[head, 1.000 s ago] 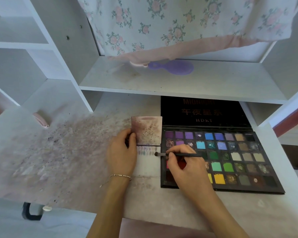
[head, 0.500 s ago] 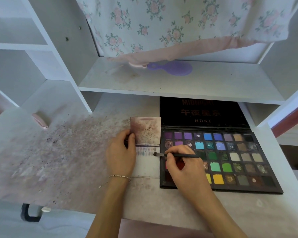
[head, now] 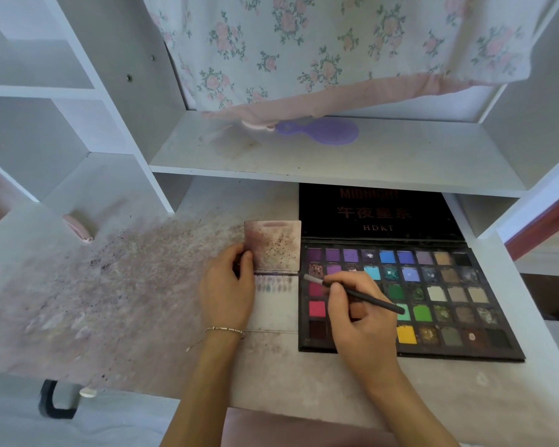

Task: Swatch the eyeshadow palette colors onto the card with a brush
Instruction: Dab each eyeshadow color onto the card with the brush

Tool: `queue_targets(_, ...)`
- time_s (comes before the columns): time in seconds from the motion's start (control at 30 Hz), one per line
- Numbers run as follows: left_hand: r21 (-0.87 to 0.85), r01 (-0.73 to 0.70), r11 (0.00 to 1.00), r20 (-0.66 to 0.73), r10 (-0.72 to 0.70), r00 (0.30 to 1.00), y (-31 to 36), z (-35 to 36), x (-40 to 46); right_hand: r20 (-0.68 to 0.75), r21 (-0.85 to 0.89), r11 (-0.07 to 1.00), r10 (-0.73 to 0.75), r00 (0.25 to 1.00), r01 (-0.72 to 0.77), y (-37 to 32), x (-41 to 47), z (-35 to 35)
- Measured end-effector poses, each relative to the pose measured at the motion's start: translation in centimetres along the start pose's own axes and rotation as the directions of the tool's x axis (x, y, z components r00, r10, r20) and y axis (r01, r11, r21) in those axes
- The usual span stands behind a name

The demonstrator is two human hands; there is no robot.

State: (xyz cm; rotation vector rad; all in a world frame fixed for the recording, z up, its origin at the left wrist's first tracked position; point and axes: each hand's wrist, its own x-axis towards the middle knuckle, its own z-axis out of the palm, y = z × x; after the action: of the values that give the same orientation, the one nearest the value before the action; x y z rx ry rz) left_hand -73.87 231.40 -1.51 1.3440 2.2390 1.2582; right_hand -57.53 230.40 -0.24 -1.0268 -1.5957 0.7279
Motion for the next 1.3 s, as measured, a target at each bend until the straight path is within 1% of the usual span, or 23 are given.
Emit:
queue_targets(0.1, 0.003, 0.000, 1.000, 0.001, 0.000, 1.000, 0.0, -0.1, 0.0, -0.087, 0.023, 1.000, -0.014, 0.996, 0.016, 0.1, 0.2, -0.1)
queue_targets(0.23, -0.022, -0.018, 1.000, 0.013, 0.019, 1.000, 0.1, -0.2, -0.1, -0.108, 0.015, 1.000, 0.010, 0.994, -0.008, 0.3, 1.0, -0.3)
queue_targets(0.4, -0.051, -0.029, 0.998, 0.045, 0.032, 0.998, 0.0, -0.5, -0.2, -0.047, -0.057, 0.998, -0.025, 0.999, 0.022, 0.6, 1.3, -1.0)
queue_targets(0.57, -0.041, -0.054, 0.998, 0.061, 0.057, 0.997, 0.1, -0.6, -0.3, 0.035, -0.126, 0.992, -0.003, 0.999, 0.008, 1.1, 1.2, -2.0)
queue_targets(0.83, -0.070, -0.054, 0.996, 0.068, 0.059, 0.996, -0.4, -0.5, -0.4, 0.020, -0.175, 0.979, 0.109, 0.994, -0.104, 1.4, 1.0, -2.0)
queue_targets(1.0, -0.058, -0.053, 0.997, 0.065, 0.057, 0.996, -0.4, -0.6, -0.4, 0.129, -0.294, 0.950, 0.146, 0.981, -0.103, 1.6, 0.8, -1.8)
queue_targets(1.17, -0.057, -0.055, 0.997, 0.070, 0.059, 0.996, -0.3, -0.6, -0.4, 0.151, -0.326, 0.940, 0.153, 0.977, -0.096, 1.5, 0.9, -1.7)
queue_targets(1.3, -0.061, -0.049, 0.997, 0.069, 0.053, 0.996, -0.3, -0.6, -0.4, 0.147, -0.309, 0.946, 0.153, 0.977, -0.102, 1.3, 0.9, -1.8)
